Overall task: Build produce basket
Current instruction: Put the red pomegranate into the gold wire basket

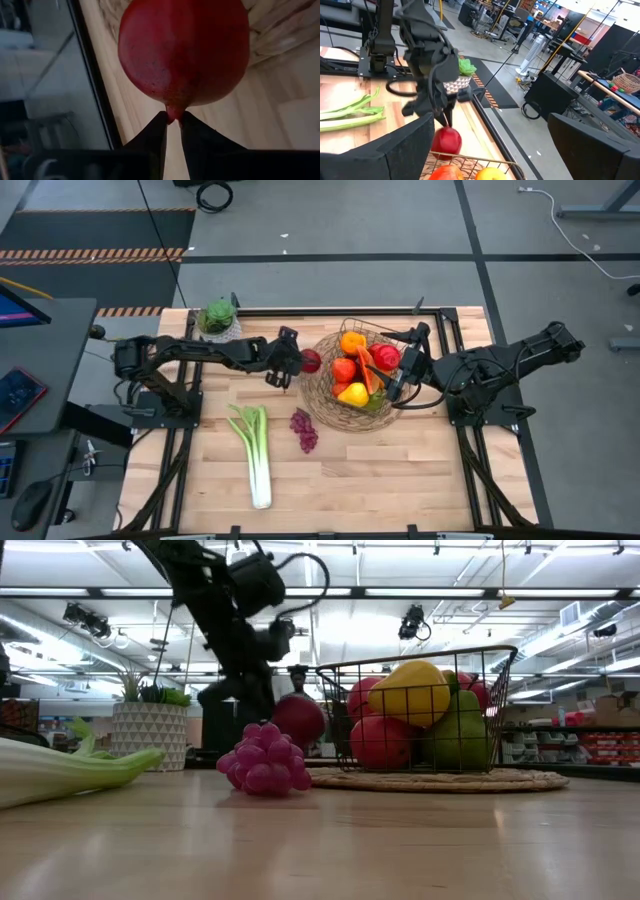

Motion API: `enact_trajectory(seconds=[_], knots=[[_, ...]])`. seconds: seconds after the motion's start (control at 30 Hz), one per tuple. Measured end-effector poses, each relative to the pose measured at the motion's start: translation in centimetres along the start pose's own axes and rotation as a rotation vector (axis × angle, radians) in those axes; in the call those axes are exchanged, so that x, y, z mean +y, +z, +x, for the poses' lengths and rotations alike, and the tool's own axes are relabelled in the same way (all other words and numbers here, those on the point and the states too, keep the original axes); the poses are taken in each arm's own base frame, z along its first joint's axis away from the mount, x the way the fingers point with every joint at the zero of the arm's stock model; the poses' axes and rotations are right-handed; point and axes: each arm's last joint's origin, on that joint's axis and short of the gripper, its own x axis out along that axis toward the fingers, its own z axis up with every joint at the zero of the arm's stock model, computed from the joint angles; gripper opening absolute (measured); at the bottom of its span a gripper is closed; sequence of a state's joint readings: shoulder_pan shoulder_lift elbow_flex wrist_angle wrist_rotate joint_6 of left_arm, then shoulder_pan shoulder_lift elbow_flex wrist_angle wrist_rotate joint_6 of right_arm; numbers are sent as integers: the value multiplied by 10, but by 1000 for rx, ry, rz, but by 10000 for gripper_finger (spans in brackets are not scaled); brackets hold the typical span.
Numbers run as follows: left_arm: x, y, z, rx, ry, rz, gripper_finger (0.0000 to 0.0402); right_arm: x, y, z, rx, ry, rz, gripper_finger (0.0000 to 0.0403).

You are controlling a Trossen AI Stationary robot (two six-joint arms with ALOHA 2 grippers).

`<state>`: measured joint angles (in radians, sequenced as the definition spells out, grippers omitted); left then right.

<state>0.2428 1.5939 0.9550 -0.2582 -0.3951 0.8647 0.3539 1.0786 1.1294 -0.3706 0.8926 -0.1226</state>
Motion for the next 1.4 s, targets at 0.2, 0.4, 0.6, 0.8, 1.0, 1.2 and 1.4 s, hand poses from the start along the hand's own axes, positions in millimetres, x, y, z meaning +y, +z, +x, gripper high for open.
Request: enact_trajectory(seconds=[0.2, 0.4, 0.6, 0.8, 1.0, 1.2, 1.4], knots=[[5, -6, -36, -46, -43, -117, 54, 0, 0, 0, 2, -8, -1, 393], [15, -13, -76, -177, -63, -257, 54, -2, -1, 0, 14, -66, -8, 393], [24, -14, -107, -404, -123, -391, 54, -3, -4, 0, 39, -127, -27, 392], [30, -11, -123, -592, -195, -470, 55, -5, -8, 0, 67, -169, -36, 390], [34, -5, -127, -731, -275, -504, 55, -5, -10, 0, 85, -164, -37, 389], [35, -2, -131, -835, -370, -501, 55, -4, -11, 0, 89, -159, -37, 389], [39, 0, -135, -962, -493, -496, 55, -4, -11, 0, 89, -157, -37, 389]])
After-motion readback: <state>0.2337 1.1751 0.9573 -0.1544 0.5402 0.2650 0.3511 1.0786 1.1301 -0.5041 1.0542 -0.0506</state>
